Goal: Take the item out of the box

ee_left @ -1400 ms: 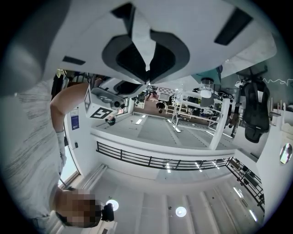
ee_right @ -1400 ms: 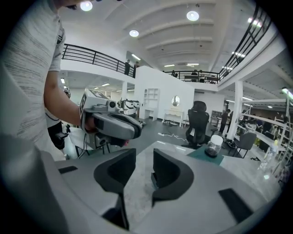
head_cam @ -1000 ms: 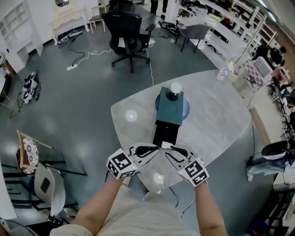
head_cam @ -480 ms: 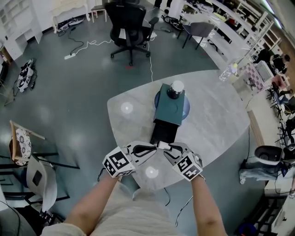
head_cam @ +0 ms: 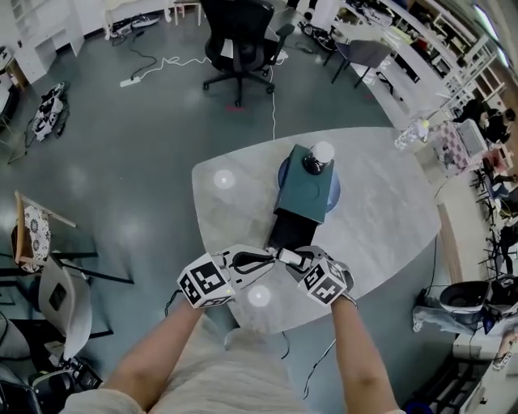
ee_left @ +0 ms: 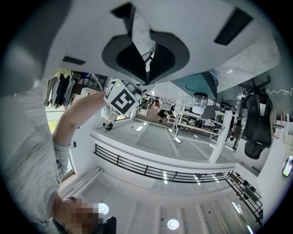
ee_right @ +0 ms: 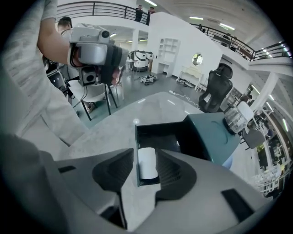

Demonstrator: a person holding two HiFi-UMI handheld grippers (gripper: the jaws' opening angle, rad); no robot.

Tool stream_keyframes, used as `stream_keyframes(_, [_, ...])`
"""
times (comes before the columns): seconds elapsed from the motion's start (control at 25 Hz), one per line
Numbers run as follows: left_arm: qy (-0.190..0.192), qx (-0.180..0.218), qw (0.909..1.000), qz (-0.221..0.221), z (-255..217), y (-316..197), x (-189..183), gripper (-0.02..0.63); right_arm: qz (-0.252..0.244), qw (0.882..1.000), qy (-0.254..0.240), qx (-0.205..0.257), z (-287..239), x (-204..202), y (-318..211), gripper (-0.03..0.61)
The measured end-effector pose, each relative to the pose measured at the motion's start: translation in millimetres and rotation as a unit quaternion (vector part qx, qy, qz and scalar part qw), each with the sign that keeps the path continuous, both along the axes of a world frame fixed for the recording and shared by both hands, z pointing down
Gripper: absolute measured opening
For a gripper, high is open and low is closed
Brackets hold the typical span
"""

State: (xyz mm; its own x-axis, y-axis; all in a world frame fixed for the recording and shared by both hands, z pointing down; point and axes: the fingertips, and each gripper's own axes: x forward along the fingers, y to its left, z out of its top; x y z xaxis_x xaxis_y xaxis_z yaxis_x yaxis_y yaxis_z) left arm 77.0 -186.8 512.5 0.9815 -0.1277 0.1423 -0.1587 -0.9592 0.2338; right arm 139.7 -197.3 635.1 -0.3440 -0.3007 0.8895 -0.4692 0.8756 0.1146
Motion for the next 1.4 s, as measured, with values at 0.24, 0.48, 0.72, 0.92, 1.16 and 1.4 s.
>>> stream_keyframes(0.24, [0.003, -0.005, 1.0, -0.005, 4.5, -6.9, -4.8, 0.021, -0.019, 0.999, 0.02, -0.023, 16.1, -6.3, -6.1, 0.176])
stream_keyframes(0.48, [0.004, -0.008, 0.9999, -0.007, 7.7, -11.6, -4.5, 0.021, -0.032, 0.997, 0.04, -0.051, 31.0, -4.1, -8.4, 0.183])
stream_keyframes(0.72, [0.005, -0.014, 0.9999, -0.009, 9.7, -17.6, -3.9, 0.021, -0.031, 0.995, 0.04, -0.083, 39.3, -6.0, -13.3, 0.195])
stream_keyframes(0.92, [0.007, -0.017, 0.9998, -0.009, 8.8, -18.2, -4.6, 0.021, -0.027, 0.993, 0.045, -0.107, 44.6, -8.8, -12.9, 0.202])
stream_keyframes(1.16, [0.008, -0.018, 0.9997, -0.011, 9.0, -19.6, -14.5, 0.021, -0.024, 0.991, 0.055, -0.12, 50.4, -11.7, -13.4, 0.201])
stream_keyframes(1.4, [0.008, -0.019, 0.9997, -0.015, 7.9, -25.4, -19.8, 0.021, -0.03, 0.99, 0.058, -0.128, 49.2, -10.5, -16.0, 0.198])
